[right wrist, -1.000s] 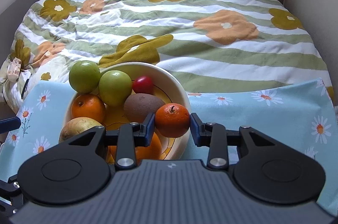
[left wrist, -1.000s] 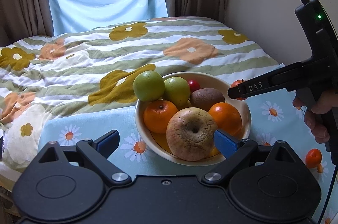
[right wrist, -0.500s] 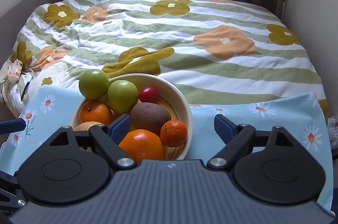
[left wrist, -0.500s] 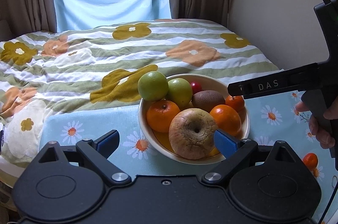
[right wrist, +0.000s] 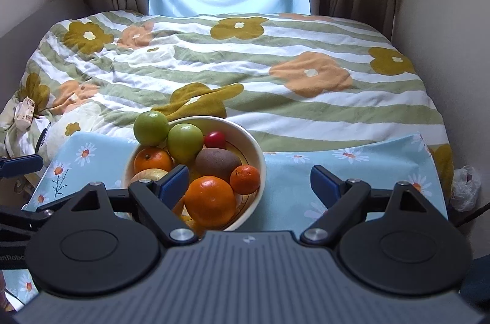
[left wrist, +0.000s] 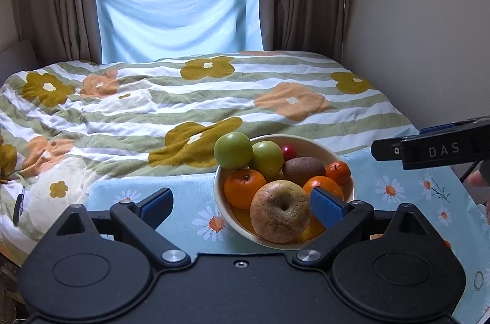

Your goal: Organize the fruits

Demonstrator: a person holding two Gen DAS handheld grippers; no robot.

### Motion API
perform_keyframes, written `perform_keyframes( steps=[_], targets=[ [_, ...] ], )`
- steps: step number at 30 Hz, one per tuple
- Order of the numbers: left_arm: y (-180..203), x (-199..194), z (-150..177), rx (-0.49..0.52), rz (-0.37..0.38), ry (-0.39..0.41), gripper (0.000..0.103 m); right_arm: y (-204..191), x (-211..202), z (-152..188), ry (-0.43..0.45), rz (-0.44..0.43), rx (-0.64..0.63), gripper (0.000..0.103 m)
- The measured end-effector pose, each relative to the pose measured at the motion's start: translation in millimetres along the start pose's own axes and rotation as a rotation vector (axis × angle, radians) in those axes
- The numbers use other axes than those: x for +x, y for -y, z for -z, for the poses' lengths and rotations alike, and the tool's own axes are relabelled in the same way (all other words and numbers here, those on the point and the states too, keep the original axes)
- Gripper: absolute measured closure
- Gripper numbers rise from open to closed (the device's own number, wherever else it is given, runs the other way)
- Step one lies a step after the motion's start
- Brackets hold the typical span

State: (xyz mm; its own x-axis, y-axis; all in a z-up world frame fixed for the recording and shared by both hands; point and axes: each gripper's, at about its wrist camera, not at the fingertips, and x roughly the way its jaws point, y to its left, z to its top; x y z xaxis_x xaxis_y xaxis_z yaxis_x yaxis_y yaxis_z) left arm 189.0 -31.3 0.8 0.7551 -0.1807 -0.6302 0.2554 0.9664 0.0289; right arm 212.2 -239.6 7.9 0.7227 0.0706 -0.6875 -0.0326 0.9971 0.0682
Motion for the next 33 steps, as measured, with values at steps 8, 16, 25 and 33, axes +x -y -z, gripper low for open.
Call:
perform_keyframes(
  steps=[8, 16, 25, 33],
  targets=[
    [14.3, -41.7, 15.5, -0.041, -0.058, 0.031, 0.005, 1.3, -56.9, 23.9, 0.057, 0.01, -0.035, 0.0],
    [35.3, -78.5, 43.0, -0.058, -0.104, 0.036, 0.001, 17.2, -103.4, 59.4, 0.068, -0.007, -0.039, 0.0],
    [76.0, -85.7, 71.8, -0.027, -0.094, 0.019, 0.001, 55.6, -124.5, 99.5, 0.066, -0.008, -0.014, 0.0],
    [107.1, -53.0, 87.7, 0.025, -0.05, -0.011, 0.001, 96.7, -103.6, 135.0, 0.022, -0.003, 0.022, 0.0]
  ],
)
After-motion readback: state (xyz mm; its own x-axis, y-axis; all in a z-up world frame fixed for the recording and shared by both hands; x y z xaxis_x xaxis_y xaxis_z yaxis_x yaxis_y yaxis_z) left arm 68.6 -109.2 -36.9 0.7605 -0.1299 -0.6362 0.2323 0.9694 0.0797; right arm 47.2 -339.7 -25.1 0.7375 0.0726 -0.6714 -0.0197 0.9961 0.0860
